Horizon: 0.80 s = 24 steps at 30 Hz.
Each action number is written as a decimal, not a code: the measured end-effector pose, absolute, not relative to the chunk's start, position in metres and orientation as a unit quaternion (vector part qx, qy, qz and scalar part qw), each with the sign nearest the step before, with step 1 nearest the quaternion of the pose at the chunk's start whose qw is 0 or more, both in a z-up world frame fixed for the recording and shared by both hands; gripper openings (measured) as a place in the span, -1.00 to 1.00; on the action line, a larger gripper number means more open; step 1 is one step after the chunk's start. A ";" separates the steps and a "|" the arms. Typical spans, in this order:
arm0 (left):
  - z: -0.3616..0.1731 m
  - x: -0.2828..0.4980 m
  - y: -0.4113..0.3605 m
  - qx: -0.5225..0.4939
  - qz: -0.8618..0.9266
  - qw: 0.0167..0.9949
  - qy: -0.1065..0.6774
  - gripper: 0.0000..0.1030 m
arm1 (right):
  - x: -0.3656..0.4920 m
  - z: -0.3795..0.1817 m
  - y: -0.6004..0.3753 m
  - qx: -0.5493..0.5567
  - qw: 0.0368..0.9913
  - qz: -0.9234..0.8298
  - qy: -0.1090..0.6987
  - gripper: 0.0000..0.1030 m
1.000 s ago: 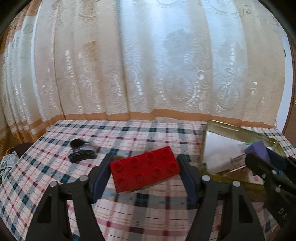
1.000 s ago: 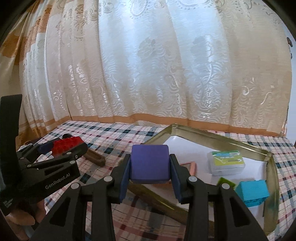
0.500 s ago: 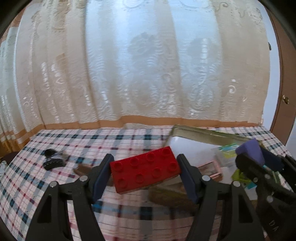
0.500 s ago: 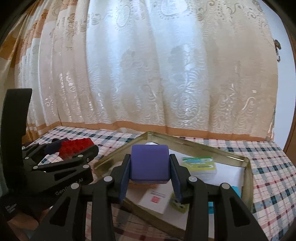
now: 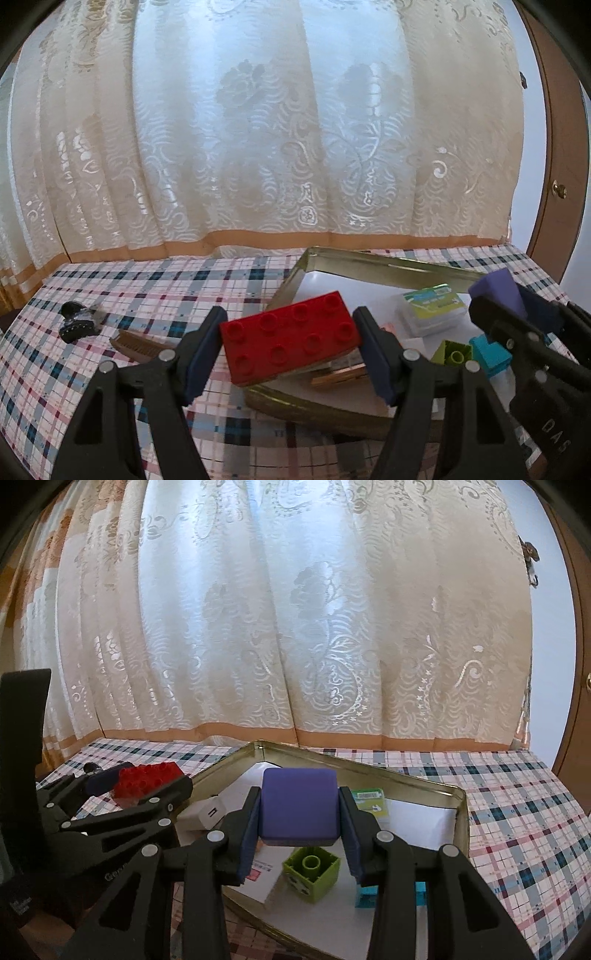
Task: Organize rigid objects
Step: 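Lower the red brick and purple cube into the tray and open both tools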
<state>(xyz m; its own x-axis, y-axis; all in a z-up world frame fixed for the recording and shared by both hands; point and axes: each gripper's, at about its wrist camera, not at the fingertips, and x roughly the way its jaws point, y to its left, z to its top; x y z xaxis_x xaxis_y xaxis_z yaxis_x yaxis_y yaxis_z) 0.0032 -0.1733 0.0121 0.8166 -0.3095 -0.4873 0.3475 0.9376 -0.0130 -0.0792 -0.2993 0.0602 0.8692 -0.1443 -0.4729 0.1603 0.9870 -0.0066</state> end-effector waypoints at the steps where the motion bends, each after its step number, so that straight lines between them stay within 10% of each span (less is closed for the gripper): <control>1: 0.012 0.003 -0.176 0.040 -0.174 0.952 0.249 0.36 | -0.079 0.060 -0.302 0.018 0.966 -0.079 0.244 -0.17; 24: 0.001 0.012 -0.239 0.069 -0.200 0.941 0.264 0.36 | -0.069 0.046 -0.361 0.011 0.946 -0.142 0.291 -0.17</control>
